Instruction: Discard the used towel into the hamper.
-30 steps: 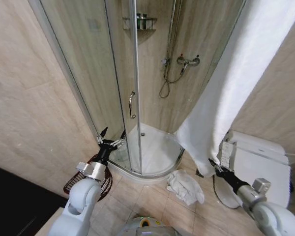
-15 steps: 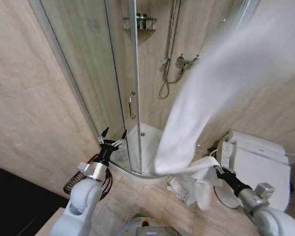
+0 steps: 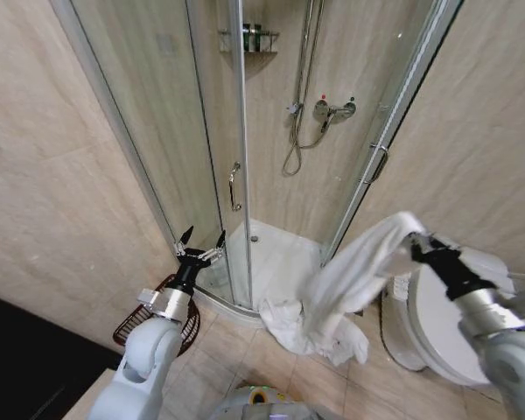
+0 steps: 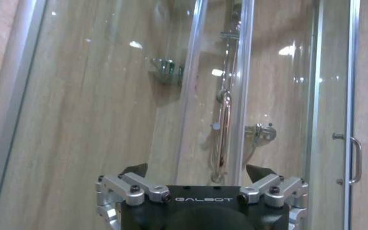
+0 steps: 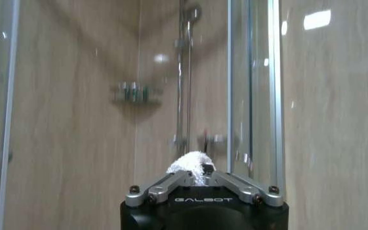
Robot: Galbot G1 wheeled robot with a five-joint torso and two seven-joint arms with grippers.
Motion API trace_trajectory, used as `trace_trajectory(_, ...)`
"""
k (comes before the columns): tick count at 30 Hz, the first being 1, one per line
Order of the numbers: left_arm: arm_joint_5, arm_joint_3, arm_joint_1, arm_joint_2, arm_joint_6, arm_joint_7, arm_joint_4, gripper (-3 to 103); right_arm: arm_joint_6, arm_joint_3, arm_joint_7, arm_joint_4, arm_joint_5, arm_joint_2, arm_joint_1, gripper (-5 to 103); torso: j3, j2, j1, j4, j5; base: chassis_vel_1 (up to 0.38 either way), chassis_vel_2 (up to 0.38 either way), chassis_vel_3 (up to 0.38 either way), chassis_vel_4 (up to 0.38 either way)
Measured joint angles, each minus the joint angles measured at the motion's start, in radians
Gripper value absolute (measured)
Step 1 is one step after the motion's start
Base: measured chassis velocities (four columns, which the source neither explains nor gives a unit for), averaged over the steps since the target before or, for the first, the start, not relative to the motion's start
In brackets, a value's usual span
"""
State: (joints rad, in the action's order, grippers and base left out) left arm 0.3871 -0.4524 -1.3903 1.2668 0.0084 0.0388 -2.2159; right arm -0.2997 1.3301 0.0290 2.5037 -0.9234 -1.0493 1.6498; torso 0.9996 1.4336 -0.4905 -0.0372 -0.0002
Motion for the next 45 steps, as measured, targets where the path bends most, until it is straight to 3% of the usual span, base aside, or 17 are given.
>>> trace_trajectory(5,0.000,0.002,-0.004,0.004,-0.004,-0.013,-0.007,100,-0.009,0.141,-0.055,0.003,-0.149,0.098,0.003,2,0.000,0.000,0.000,0.0000,0.0006,0.000,0.000,0.000,0.000)
trace_trajectory(6,-0.004,0.004,-0.007,0.007,-0.004,-0.020,-0.018,100,-0.018,0.232,-0.075,0.003,-0.234,0.152,0.012,2,0.000,0.000,0.000,0.0000,0.0006,0.000,0.000,0.000,0.000)
trace_trajectory(7,-0.004,0.004,-0.007,0.007,-0.004,-0.020,-0.018,100,-0.018,0.232,-0.075,0.003,-0.234,0.152,0.012,2,0.000,0.000,0.000,0.0000,0.0006,0.000,0.000,0.000,0.000)
trace_trajectory(9,-0.014,0.008,-0.015,0.015,-0.004,-0.030,-0.037,100,-0.027,0.375,-0.095,0.003,-0.354,0.237,0.026,2,0.000,0.000,0.000,0.0002,0.0004,0.000,0.000,0.000,0.000)
trace_trajectory(10,-0.014,0.008,-0.015,0.015,-0.004,-0.030,-0.037,100,-0.027,0.375,-0.095,0.003,-0.354,0.237,0.026,2,0.000,0.000,0.000,0.0002,0.0004,0.000,0.000,0.000,0.000)
trace_trajectory(12,-0.027,0.011,-0.025,0.027,-0.014,-0.040,-0.048,100,-0.036,0.469,-0.140,-0.019,-0.447,0.325,0.025,2,0.000,0.000,0.000,0.0000,0.0000,0.000,0.000,0.000,0.000)
trace_trajectory(13,-0.027,0.011,-0.025,0.027,-0.014,-0.040,-0.048,100,-0.036,0.469,-0.140,-0.019,-0.447,0.325,0.025,2,0.000,0.000,0.000,0.0000,0.0000,0.000,0.000,0.000,0.000)
trace_trajectory(21,-0.034,0.006,-0.031,0.036,-0.042,-0.097,-0.064,100,-0.087,0.677,-0.178,-0.143,-0.603,0.540,0.037,2,0.000,0.000,0.000,0.0000,0.0003,0.000,0.000,0.000,0.000)
trace_trajectory(28,-0.034,0.010,-0.021,0.033,-0.043,-0.116,-0.082,100,-0.141,0.733,-0.236,-0.191,-0.688,0.642,0.035,2,0.000,0.000,0.000,0.0000,0.0003,0.000,0.000,0.000,0.000)
trace_trajectory(31,-0.034,0.012,-0.011,0.025,-0.048,-0.126,-0.085,100,-0.171,0.767,-0.285,-0.231,-0.756,0.726,0.027,2,0.000,0.000,0.000,0.0000,0.0002,0.000,0.000,0.000,0.000)
trace_trajectory(33,-0.034,0.014,-0.008,0.025,-0.049,-0.129,-0.083,100,-0.173,0.770,-0.288,-0.240,-0.759,0.737,0.026,2,0.000,0.000,0.000,-0.0001,0.0002,0.000,0.000,0.000,0.000)
trace_trajectory(41,-0.059,0.031,0.012,0.043,-0.043,-0.135,-0.054,100,-0.212,0.838,-0.317,-0.386,-0.832,0.918,0.005,2,0.000,0.000,0.000,0.0000,0.0000,0.000,0.000,0.000,0.000)
trace_trajectory(45,-0.067,0.030,0.020,0.044,-0.042,-0.135,-0.048,100,-0.221,0.842,-0.318,-0.403,-0.836,0.951,0.000,2,0.000,0.000,0.000,-0.0001,0.0000,0.000,0.000,0.000,0.000)
